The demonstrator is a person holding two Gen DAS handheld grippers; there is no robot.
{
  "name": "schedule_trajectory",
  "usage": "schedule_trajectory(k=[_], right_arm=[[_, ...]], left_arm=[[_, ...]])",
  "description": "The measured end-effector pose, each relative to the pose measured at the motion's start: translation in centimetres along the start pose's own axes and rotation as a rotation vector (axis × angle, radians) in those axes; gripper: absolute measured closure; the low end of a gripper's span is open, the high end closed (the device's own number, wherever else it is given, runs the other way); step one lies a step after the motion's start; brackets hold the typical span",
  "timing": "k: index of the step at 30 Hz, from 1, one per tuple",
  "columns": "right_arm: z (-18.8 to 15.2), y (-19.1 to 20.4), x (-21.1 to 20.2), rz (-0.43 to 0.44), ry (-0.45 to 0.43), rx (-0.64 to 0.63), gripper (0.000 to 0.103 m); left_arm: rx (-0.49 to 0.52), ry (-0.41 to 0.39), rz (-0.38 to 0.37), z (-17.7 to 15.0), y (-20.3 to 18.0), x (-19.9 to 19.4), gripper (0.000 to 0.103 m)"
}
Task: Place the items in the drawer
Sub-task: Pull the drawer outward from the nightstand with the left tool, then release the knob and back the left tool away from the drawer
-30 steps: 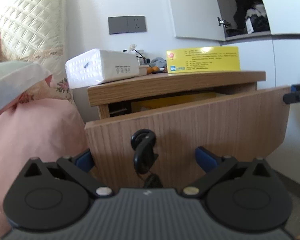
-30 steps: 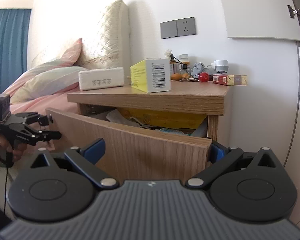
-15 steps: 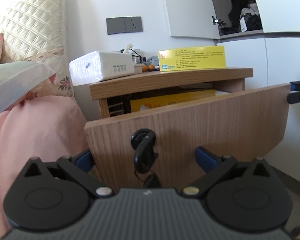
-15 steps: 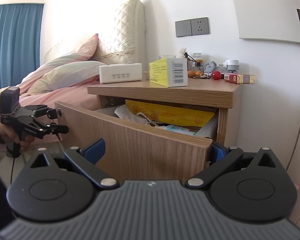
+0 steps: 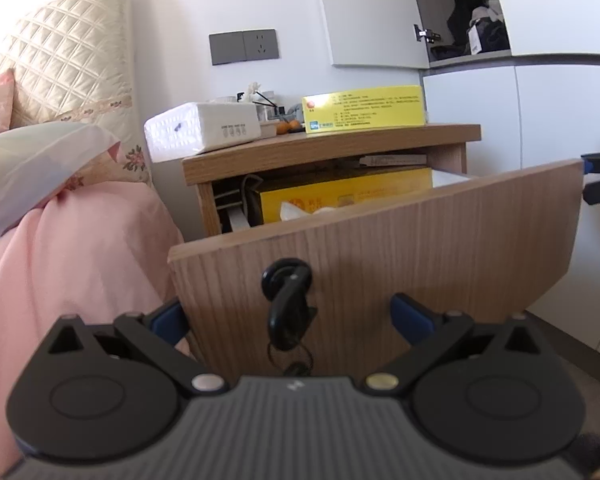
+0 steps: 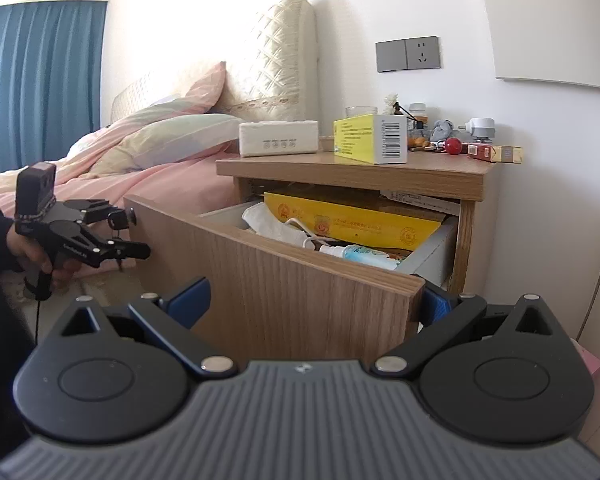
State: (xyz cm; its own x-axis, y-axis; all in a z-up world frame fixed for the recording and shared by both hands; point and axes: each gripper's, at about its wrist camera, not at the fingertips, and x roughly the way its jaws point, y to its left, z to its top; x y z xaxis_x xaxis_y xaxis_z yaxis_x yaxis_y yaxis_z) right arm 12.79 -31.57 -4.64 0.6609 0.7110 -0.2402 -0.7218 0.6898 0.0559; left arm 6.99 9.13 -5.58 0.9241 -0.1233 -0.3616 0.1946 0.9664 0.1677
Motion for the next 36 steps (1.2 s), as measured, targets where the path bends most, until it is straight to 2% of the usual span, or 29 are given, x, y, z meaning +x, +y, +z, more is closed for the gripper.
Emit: schedule_trajectory(k=[12, 24, 31, 36], right_arm=[[-0.3, 1.3, -1.9, 0.030, 0.015, -0.005, 0.000], [-0.4, 1.1, -2.1, 0.047, 0.011, -0.018, 0.000], [-0.5, 1.5, -1.9, 0.006, -0.003, 0.006, 0.000], [-0.3, 1.8, -1.9, -0.025, -0.008, 0.012, 0.000]], left_arm=[[0.008, 0.026, 0.007, -0.6, -0.7, -2.0, 0.000], [0.001, 0.043, 0.000, -0.7, -0.6, -2.2, 0.000], [-0.005, 0.051, -0.001, -0.6, -0.6, -2.4, 0.000], [-0.009, 0.024, -0.001, -0.1, -0.4, -3.4, 0.000]])
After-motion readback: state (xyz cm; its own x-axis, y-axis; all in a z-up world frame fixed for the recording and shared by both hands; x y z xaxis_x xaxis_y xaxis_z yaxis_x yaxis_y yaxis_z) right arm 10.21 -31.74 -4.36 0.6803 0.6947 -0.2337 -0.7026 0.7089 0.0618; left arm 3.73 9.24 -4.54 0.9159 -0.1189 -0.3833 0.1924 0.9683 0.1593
